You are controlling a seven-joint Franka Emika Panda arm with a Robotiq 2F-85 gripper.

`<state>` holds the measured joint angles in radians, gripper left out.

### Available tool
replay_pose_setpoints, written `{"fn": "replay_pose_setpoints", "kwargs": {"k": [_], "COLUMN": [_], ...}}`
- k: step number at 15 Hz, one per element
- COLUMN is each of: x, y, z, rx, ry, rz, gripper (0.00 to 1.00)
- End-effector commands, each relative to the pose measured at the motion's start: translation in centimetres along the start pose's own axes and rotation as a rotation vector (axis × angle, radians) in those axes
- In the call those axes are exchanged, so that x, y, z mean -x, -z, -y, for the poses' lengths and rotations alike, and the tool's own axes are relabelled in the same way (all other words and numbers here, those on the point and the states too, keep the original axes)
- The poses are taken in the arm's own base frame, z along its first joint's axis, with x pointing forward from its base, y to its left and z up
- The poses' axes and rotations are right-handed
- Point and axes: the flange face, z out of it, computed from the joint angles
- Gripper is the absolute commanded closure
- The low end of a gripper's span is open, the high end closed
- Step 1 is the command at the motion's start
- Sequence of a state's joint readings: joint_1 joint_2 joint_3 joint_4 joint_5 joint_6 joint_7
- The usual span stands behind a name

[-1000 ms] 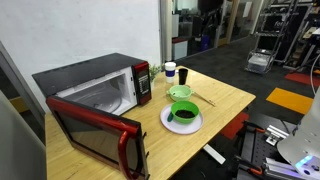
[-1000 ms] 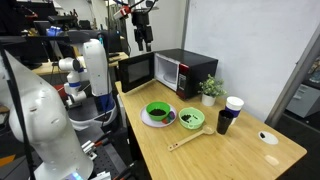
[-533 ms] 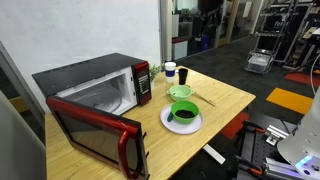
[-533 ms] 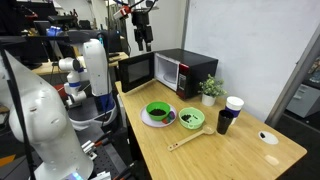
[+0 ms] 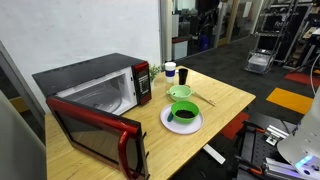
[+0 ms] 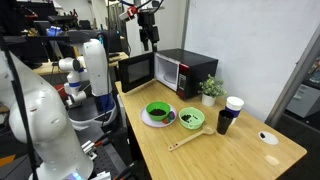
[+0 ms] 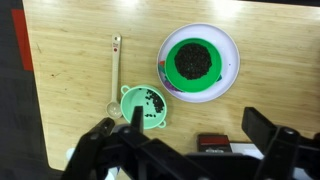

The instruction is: Place the light green bowl inside the microwave

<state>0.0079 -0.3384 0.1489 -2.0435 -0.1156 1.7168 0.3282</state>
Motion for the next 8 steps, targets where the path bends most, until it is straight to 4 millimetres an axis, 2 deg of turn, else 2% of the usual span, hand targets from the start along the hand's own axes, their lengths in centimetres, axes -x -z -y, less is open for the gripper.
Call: {"fn": "replay_pose_setpoints", "kwargs": {"k": [1,5,8], "x": [-3.9,-8.8,-13.5], "y": [0.5,0.1,-2.0], "z": [-3.6,-8.4,-11.4], "rx": [-0.016,-0.045,-0.055], "ry": [0.033,0.108,0.122], "rz": [0.003,0.033,0.048], "gripper": [0.0,0.0,0.0]}}
